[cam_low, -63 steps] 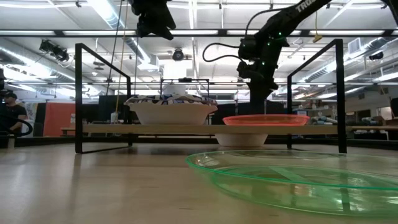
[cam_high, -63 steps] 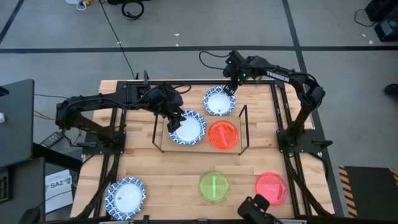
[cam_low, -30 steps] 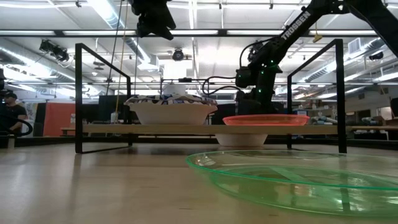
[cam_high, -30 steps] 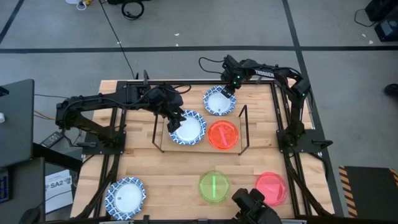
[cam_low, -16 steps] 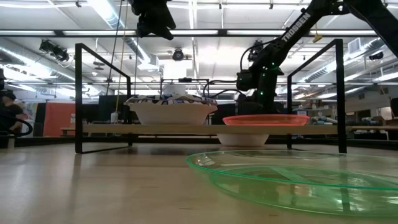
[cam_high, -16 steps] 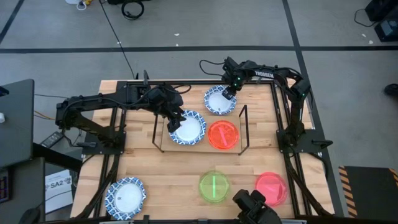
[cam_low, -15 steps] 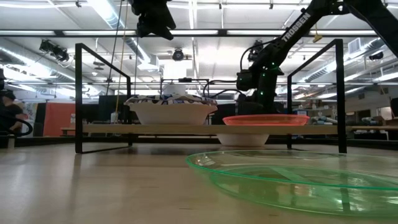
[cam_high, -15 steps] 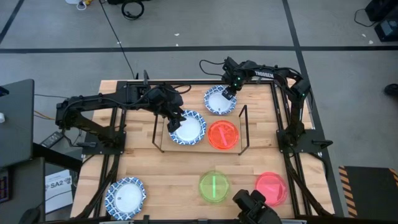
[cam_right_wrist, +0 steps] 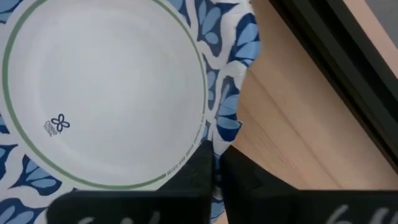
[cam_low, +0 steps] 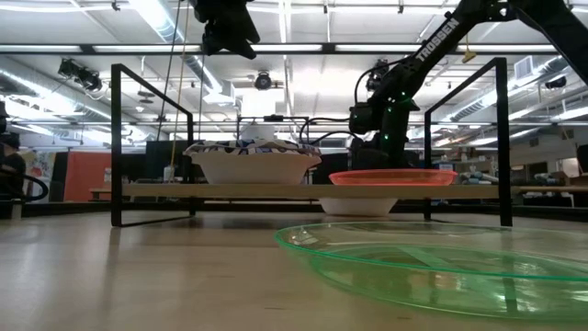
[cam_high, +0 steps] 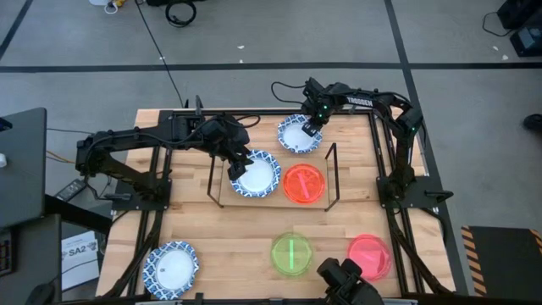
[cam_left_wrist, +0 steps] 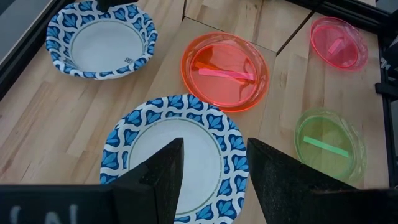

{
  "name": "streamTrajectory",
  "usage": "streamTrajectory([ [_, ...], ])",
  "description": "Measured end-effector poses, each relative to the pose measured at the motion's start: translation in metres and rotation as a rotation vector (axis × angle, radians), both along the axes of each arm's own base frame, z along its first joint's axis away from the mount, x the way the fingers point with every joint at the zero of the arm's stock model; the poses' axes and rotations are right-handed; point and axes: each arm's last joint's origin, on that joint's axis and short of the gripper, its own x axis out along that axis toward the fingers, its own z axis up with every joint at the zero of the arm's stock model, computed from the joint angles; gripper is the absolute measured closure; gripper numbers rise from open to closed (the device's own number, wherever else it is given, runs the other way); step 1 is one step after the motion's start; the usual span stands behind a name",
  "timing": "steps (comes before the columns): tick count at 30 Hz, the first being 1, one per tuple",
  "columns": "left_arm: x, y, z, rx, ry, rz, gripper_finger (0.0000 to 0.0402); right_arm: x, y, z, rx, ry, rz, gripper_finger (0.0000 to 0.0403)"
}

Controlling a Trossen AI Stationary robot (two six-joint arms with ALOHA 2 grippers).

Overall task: Place and stack plates onto a shelf
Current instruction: Stack the blue patterned bowl on top of the blue patterned bowl on the shelf

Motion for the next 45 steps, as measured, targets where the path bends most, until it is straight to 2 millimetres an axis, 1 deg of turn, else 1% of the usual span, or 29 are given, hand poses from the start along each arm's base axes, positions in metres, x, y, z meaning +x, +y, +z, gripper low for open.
streamTrajectory([
  [9,-0.002,0.0,0.002,0.004,-0.004,-0.003,0.0219,0.0,0.0,0.0,-0.004,0.003,-0.001,0.0389],
  [15,-0.016,-0.006,0.016,0.034,-0.056,-0.034,0.0219,0.0,0.0,0.0,-0.005,0.004,-0.002,0.039],
  [24,-0.053,-0.033,0.045,0.086,-0.159,-0.108,0.0219,-0.002,-0.002,0.0,-0.004,0.003,-0.007,0.0391],
  [32,-0.082,-0.057,0.062,0.173,-0.223,-0.1,0.0219,-0.002,-0.002,0.0,-0.004,0.003,-0.008,0.0391],
  [36,-0.093,-0.068,0.064,0.184,-0.222,-0.109,0.0219,-0.001,-0.003,0.005,-0.002,0.006,-0.009,0.0391],
  [45,-0.11,-0.088,0.059,0.236,-0.162,-0.045,0.0219,0.005,-0.011,0.03,-0.031,-0.019,-0.012,0.0391],
])
